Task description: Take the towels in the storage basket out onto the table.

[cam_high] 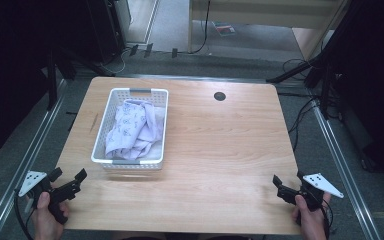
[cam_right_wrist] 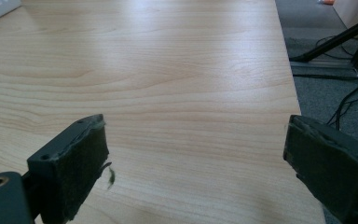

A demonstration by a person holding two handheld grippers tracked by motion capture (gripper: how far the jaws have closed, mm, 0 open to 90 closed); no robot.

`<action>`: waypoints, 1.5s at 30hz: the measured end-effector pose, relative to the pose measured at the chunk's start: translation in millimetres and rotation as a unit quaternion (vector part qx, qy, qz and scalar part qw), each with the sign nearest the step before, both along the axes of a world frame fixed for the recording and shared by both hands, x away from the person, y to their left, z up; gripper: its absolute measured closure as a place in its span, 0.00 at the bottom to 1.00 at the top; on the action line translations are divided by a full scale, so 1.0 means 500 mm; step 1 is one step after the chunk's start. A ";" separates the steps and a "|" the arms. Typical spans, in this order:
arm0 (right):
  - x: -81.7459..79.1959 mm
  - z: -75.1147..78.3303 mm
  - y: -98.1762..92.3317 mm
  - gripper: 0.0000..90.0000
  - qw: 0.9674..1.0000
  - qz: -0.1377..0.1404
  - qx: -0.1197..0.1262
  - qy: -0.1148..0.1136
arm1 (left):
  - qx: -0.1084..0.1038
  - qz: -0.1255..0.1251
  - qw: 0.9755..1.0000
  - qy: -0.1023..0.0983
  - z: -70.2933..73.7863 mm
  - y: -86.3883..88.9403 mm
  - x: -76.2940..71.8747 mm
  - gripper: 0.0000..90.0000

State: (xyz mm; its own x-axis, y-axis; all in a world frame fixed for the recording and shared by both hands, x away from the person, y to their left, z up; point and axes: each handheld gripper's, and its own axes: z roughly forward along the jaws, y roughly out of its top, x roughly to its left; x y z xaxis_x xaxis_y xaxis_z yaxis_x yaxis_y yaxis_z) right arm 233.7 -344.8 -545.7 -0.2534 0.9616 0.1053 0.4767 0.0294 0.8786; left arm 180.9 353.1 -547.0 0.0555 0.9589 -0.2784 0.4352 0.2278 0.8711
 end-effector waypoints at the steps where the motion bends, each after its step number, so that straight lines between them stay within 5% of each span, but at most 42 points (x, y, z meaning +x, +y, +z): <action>1: 0.000 0.000 0.000 0.07 1.000 0.000 0.000 0.001 | -0.002 0.000 1.000 0.001 0.000 0.001 0.001 0.06; 12: 0.000 0.000 0.000 0.07 1.000 -0.001 0.000 0.001 | -0.014 0.004 1.000 0.004 0.015 0.012 0.000 0.02; 17: 0.000 0.000 -0.001 0.07 1.000 -0.001 0.001 0.002 | -0.014 0.004 1.000 0.000 0.048 0.012 -0.003 0.02; 24: 0.000 0.000 -0.001 0.07 1.000 -0.002 0.003 0.002 | -0.010 -0.027 1.000 0.011 0.095 -0.009 0.010 0.02; 27: 0.000 0.000 -0.001 0.07 1.000 -0.003 0.003 0.002 | -0.025 -0.036 0.999 0.007 0.117 -0.017 0.016 0.02; 31: 0.000 0.000 -0.001 0.07 1.000 -0.003 0.004 0.002 | -0.014 -0.043 0.999 0.011 0.139 -0.035 0.033 0.02; 38: 0.000 0.000 -0.001 0.07 1.000 -0.003 0.006 0.002 | 0.002 -0.053 0.998 0.037 0.172 -0.060 0.075 0.02; 45: 0.000 0.000 -0.001 0.07 1.000 0.000 0.005 0.002 | 0.034 -0.082 0.993 0.080 0.204 -0.093 0.117 0.02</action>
